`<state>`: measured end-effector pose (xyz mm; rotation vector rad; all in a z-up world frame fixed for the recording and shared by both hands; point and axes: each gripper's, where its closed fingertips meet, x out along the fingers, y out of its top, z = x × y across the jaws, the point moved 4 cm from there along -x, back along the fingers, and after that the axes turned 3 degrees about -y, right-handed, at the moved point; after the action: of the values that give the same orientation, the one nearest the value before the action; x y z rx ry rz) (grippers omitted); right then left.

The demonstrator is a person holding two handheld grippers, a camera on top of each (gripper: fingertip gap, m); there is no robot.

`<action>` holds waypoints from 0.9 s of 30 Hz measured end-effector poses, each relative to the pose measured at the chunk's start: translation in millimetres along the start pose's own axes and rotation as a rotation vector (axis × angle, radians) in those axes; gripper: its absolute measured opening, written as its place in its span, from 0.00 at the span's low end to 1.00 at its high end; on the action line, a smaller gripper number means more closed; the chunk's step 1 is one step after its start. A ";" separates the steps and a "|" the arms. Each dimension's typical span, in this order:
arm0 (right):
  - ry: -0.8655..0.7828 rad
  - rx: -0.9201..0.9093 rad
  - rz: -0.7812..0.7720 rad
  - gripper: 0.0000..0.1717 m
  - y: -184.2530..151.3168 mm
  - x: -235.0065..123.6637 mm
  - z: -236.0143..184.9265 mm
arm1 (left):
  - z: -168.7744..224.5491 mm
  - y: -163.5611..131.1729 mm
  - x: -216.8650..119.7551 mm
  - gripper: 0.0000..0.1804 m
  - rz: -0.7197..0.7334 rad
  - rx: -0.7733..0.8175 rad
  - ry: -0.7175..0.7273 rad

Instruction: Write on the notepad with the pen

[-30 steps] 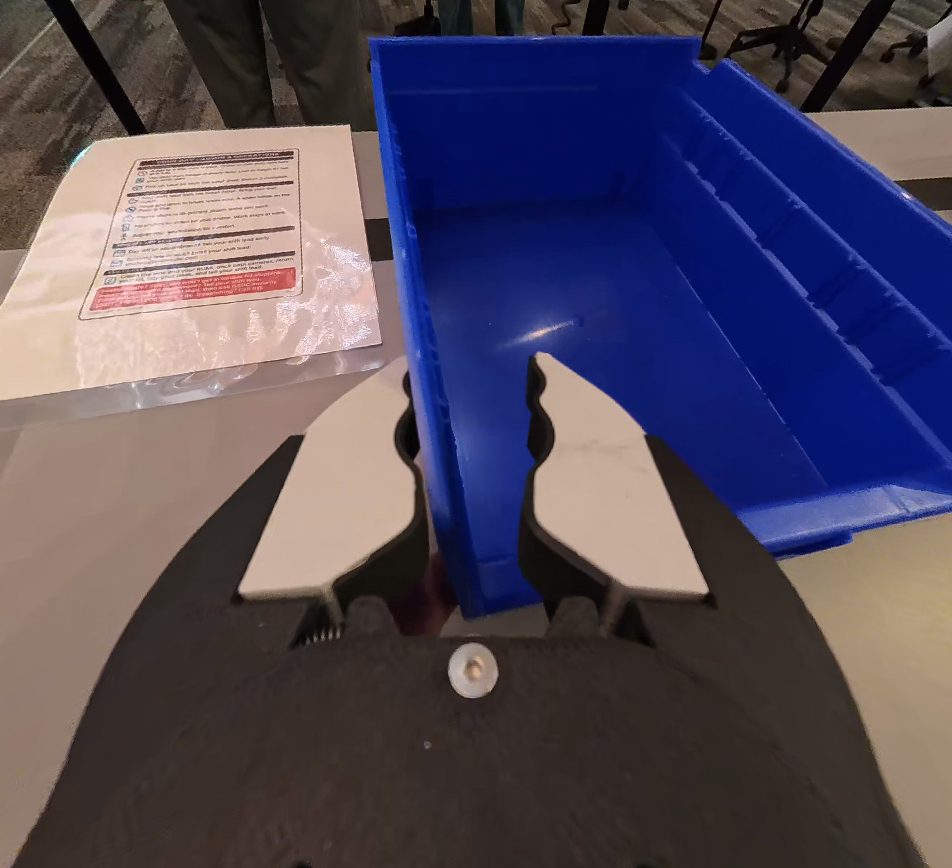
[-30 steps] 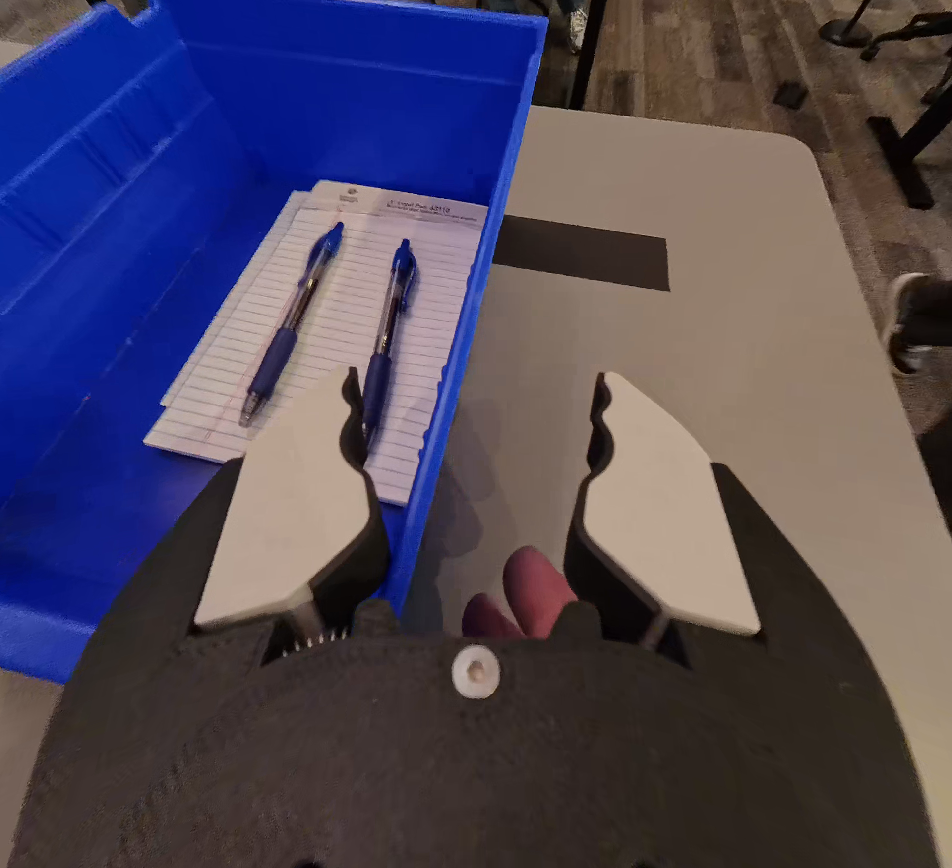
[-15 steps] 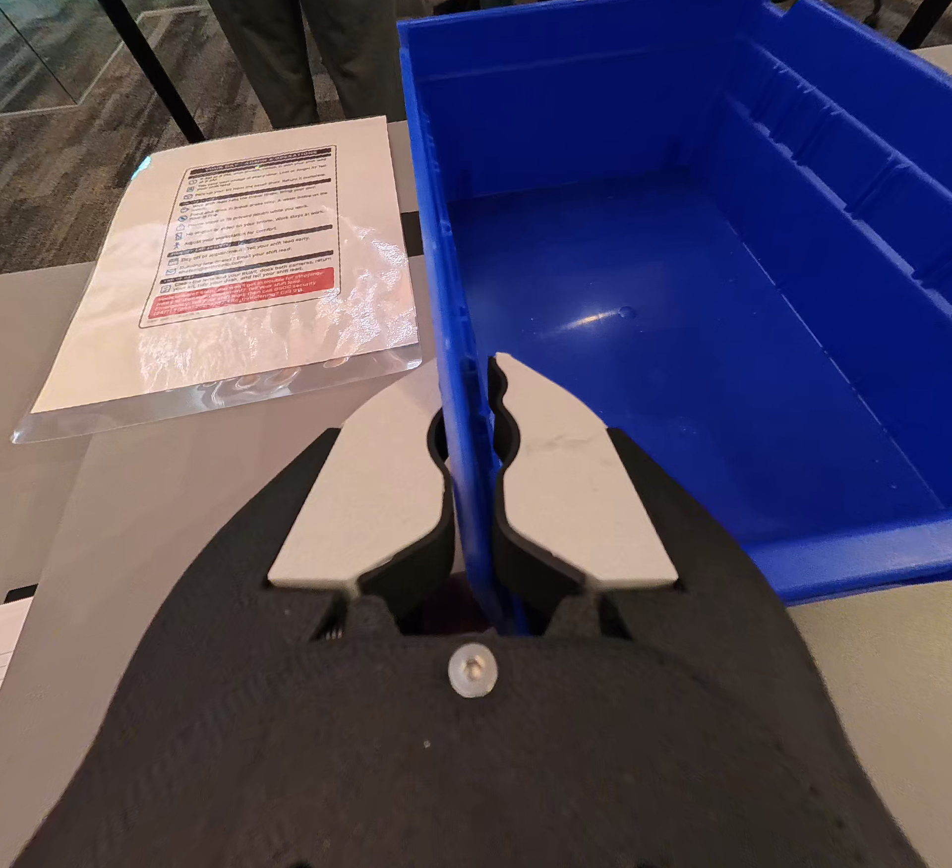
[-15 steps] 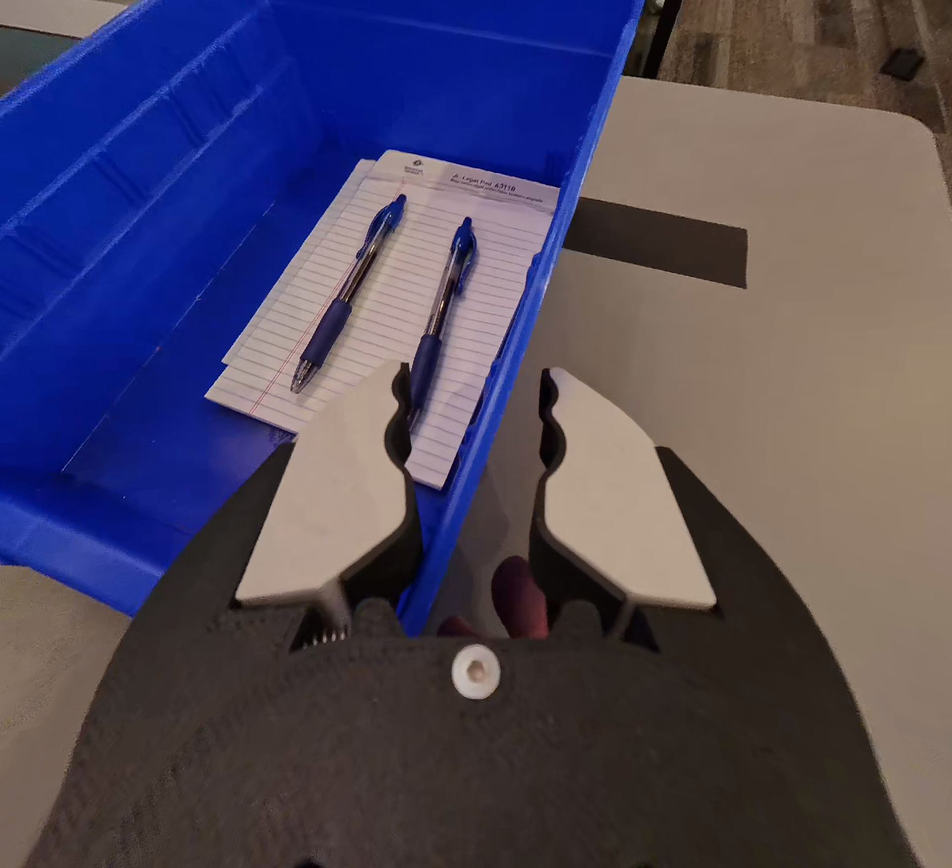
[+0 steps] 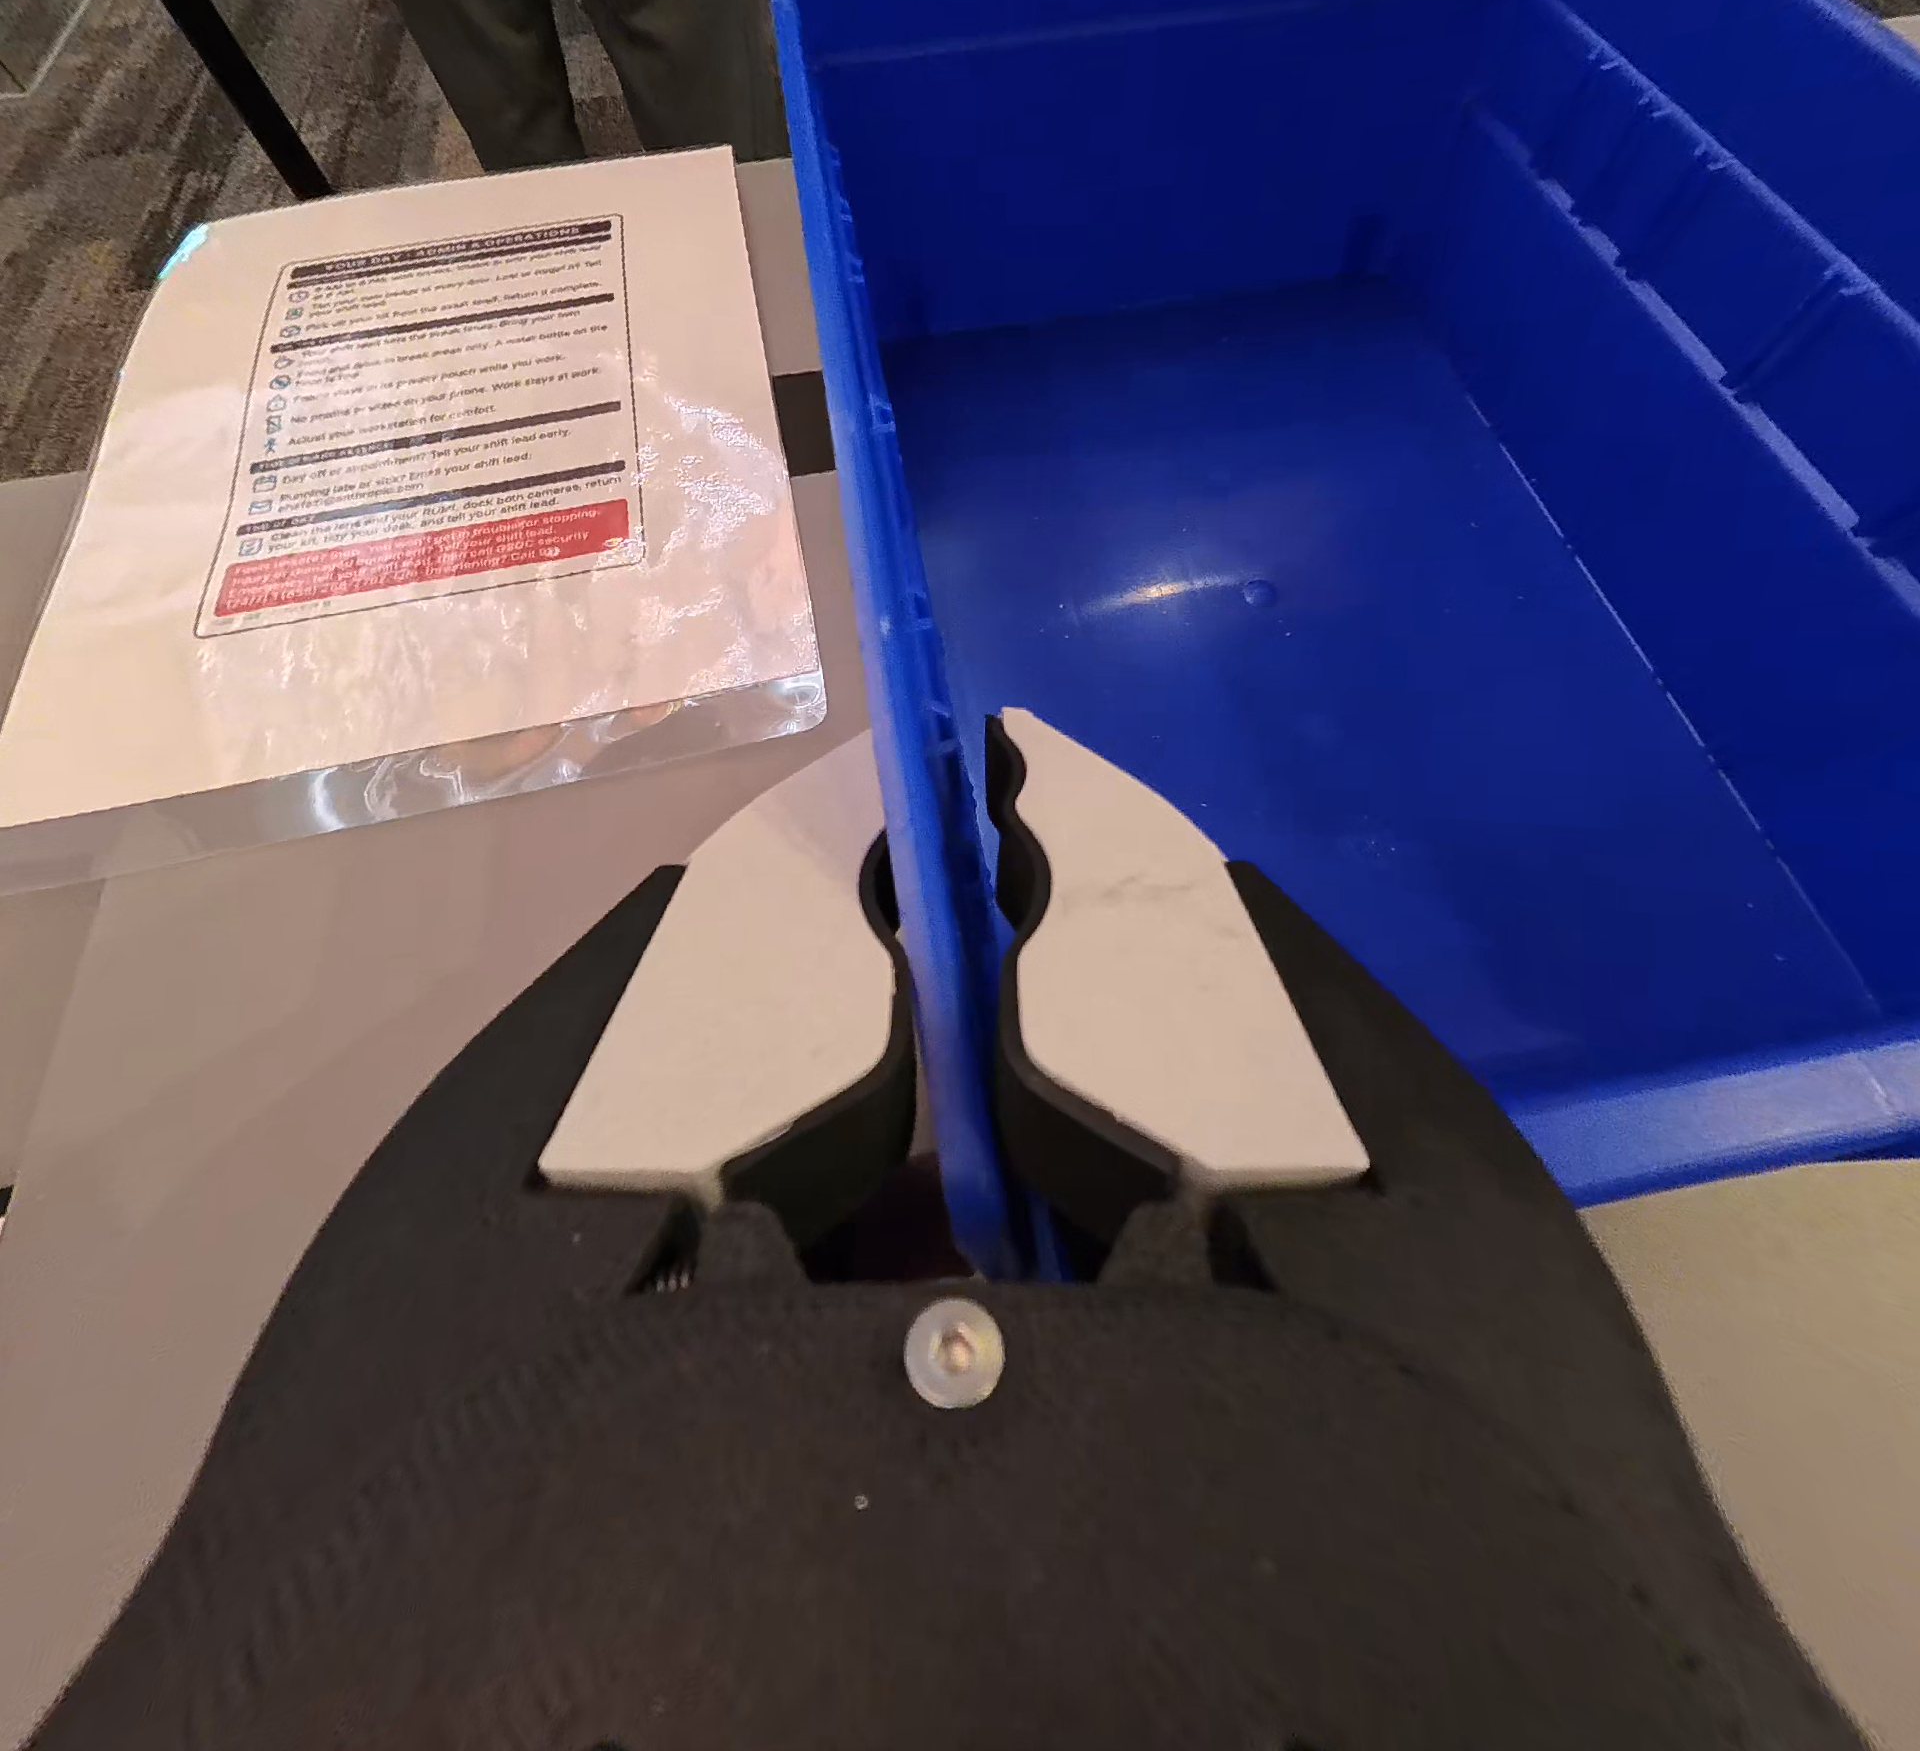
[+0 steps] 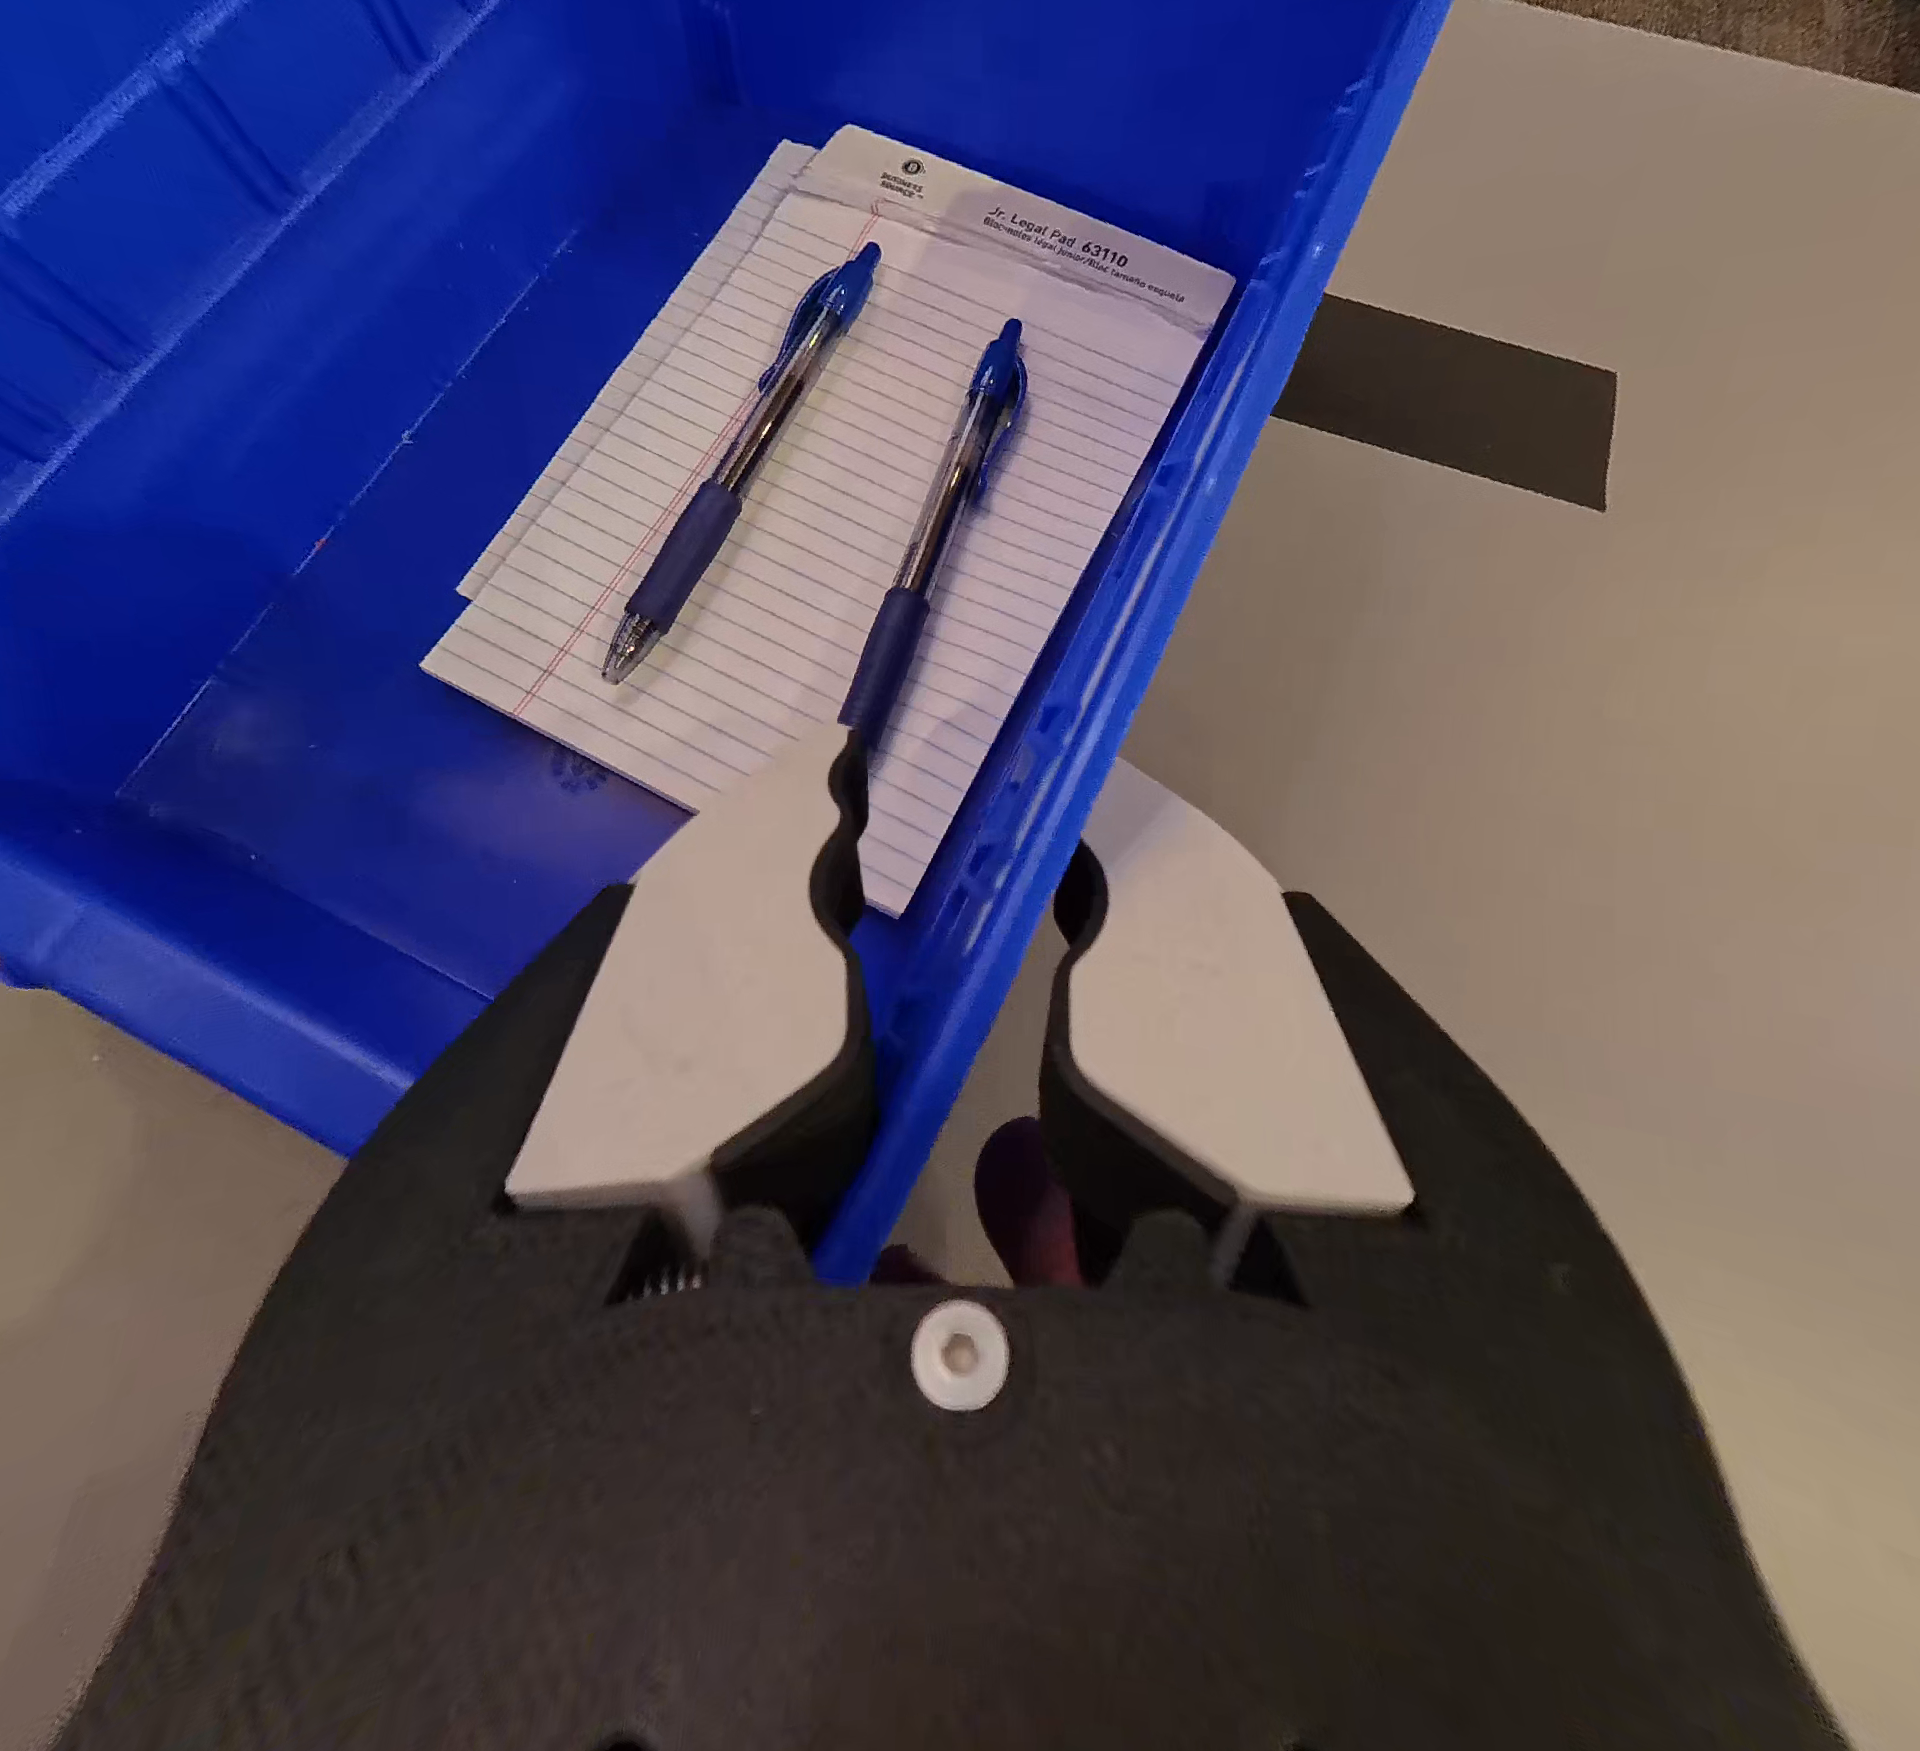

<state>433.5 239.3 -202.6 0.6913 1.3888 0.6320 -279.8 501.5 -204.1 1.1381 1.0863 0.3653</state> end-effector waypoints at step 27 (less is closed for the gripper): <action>-0.068 0.011 -0.110 0.23 -5.3 -17.3 5.7 | 2.6 -1.5 6.1 0.20 -0.005 -0.020 -0.089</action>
<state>437.7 222.4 -194.9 0.6352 1.3584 0.5095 -275.0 503.8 -208.4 1.1236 1.0053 0.3179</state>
